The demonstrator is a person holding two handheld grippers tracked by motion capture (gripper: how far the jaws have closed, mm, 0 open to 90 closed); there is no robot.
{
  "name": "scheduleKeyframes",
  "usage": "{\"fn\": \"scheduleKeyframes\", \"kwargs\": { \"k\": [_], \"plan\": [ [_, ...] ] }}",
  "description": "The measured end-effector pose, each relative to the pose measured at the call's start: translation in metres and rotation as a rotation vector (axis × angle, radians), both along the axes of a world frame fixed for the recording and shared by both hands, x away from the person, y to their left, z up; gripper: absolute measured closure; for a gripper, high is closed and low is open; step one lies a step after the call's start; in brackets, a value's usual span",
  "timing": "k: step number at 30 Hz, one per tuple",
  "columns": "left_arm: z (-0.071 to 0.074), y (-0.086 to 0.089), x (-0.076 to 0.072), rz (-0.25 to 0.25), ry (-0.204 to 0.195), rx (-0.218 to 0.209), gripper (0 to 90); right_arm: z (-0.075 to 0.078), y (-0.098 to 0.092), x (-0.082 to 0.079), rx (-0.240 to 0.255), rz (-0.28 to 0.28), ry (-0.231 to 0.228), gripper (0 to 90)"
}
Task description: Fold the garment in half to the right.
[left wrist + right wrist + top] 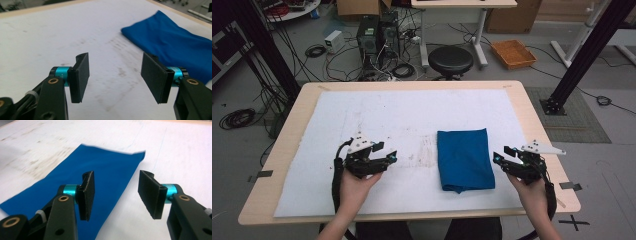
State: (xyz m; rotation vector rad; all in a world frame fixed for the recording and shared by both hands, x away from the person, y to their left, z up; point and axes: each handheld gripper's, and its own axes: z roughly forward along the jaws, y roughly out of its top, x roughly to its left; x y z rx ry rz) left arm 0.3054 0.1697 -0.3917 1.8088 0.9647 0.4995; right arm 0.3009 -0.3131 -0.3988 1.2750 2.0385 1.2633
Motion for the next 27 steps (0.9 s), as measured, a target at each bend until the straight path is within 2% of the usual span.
{"fn": "scheduleKeyframes", "kwargs": {
  "k": [4, 11, 16, 27],
  "plan": [
    [0.003, 0.020, 0.001, 0.056, -0.048, 0.022, 39.8, 0.001, 0.001, 0.013, 0.000, -0.011, -0.017, 46.1],
    [0.003, 0.044, 0.001, 0.110, -0.089, 0.046, 39.8, -0.006, -0.003, 0.013, -0.009, -0.018, -0.018, 45.9],
    [0.003, 0.046, -0.001, 0.115, -0.105, 0.062, 39.8, -0.004, -0.005, 0.013, 0.002, -0.024, -0.026, 45.8],
    [0.001, 0.042, 0.000, 0.105, -0.099, 0.066, 39.8, -0.006, -0.002, 0.012, -0.008, -0.012, -0.026, 45.8]
  ]
}}
